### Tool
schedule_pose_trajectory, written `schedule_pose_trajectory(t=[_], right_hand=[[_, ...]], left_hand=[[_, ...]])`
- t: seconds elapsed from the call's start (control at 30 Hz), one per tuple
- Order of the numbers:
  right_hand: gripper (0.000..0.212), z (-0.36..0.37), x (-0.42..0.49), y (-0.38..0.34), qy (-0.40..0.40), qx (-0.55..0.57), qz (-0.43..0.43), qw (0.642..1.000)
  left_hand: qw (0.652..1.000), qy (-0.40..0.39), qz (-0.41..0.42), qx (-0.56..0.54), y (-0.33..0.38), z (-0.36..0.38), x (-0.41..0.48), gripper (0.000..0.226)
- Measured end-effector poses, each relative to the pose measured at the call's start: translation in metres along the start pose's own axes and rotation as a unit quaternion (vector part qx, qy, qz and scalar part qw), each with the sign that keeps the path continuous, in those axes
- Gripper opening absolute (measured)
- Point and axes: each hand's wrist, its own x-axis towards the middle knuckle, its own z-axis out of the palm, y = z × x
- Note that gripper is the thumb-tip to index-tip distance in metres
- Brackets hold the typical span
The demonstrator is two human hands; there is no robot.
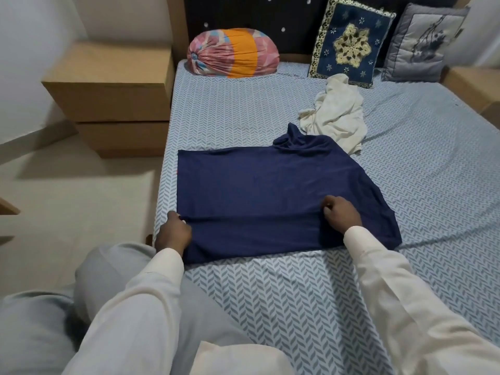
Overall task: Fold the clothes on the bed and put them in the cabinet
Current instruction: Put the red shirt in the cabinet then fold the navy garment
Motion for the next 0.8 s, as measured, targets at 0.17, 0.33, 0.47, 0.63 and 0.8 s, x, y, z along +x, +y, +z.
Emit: schedule_pose_trajectory(t=[0.17, 0.33, 0.47, 0.63, 0.8], right_hand=[[0.042, 0.0, -0.031, 0.027, 0.096, 0.05, -0.056, 0.993], [0.059, 0.011, -0.091, 0.078, 0.151, -0.13, -0.042, 0.979], [0.058, 0.012, -0.087, 0.101, 0.077, -0.152, 0.002, 0.985], [0.017, -0.059, -0.025, 0.071, -0.146, -0.16, 0.04, 0.975], [0.013, -0.123, 0.059, 0.042, -0.068, -0.091, 0.06, 0.992]], left_hand=[[0.987, 0.107, 0.062, 0.107, 0.009, 0.014, -0.007, 0.044], [0.894, 0.015, 0.416, 0.162, 0.04, 0.06, -0.039, 0.052], [0.837, -0.137, 0.446, 0.285, 0.045, 0.103, -0.057, 0.06], [0.849, -0.132, 0.414, 0.301, 0.042, 0.101, -0.046, 0.059], [0.863, -0.113, 0.399, 0.288, 0.041, 0.101, -0.049, 0.061]])
